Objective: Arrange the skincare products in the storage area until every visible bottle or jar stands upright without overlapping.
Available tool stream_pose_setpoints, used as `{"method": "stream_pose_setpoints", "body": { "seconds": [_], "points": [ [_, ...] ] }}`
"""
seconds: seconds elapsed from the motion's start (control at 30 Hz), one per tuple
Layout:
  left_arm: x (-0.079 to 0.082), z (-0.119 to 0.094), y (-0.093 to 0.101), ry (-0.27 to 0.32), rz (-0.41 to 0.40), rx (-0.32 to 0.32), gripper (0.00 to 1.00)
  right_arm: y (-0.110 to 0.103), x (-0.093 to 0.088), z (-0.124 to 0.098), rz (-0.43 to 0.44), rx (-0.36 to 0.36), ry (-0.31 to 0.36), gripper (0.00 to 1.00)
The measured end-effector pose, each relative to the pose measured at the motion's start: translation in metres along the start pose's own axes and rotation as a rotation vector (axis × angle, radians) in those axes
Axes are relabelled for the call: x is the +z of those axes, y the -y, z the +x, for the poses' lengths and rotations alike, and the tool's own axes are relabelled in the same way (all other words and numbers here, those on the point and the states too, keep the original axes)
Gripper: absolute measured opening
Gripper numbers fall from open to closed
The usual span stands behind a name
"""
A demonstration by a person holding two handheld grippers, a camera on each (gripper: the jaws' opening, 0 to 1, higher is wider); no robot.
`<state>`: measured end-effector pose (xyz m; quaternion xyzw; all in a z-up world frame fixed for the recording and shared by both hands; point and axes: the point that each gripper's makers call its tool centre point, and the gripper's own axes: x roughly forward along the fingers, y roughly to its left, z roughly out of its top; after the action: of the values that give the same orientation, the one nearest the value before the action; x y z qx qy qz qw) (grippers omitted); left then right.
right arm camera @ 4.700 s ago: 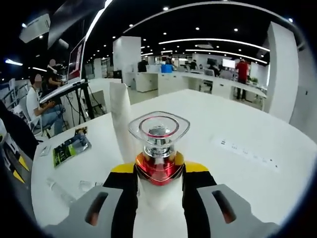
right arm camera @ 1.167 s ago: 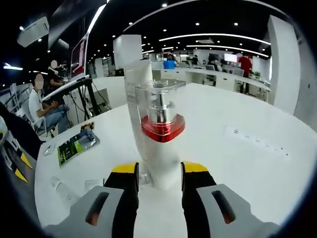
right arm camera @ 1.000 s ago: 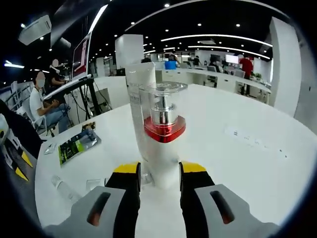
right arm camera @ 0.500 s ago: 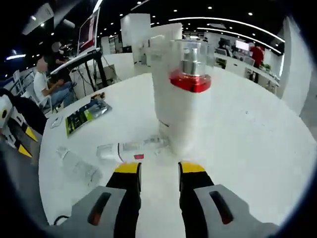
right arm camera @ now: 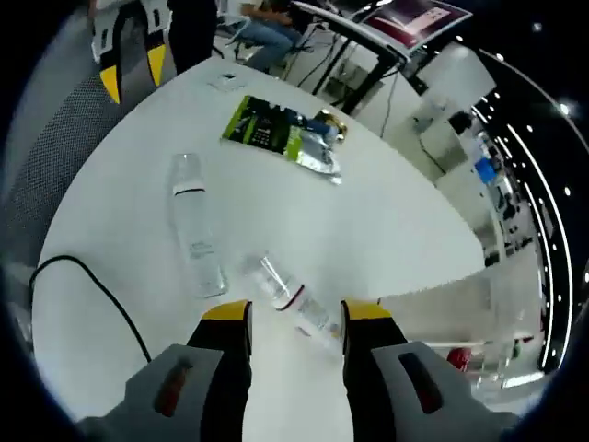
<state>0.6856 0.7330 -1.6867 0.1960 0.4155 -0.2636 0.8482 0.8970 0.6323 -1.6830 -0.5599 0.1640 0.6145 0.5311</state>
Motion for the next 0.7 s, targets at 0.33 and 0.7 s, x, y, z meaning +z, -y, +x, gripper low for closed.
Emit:
{"method": "stream_pose_setpoints", "body": {
  "seconds": [0.33,0.7],
  "points": [
    [0.003,-0.002,-0.003,0.020,-0.008,0.013,0.27,-0.001,-0.018,0.031,-0.254,0.252,-0.209,0.35],
    [0.004,-0.002,-0.004,0.018,0.001,0.017,0.27,-0.022,-0.020,0.035,-0.292,0.354,-0.212,0.21]
  ]
}}
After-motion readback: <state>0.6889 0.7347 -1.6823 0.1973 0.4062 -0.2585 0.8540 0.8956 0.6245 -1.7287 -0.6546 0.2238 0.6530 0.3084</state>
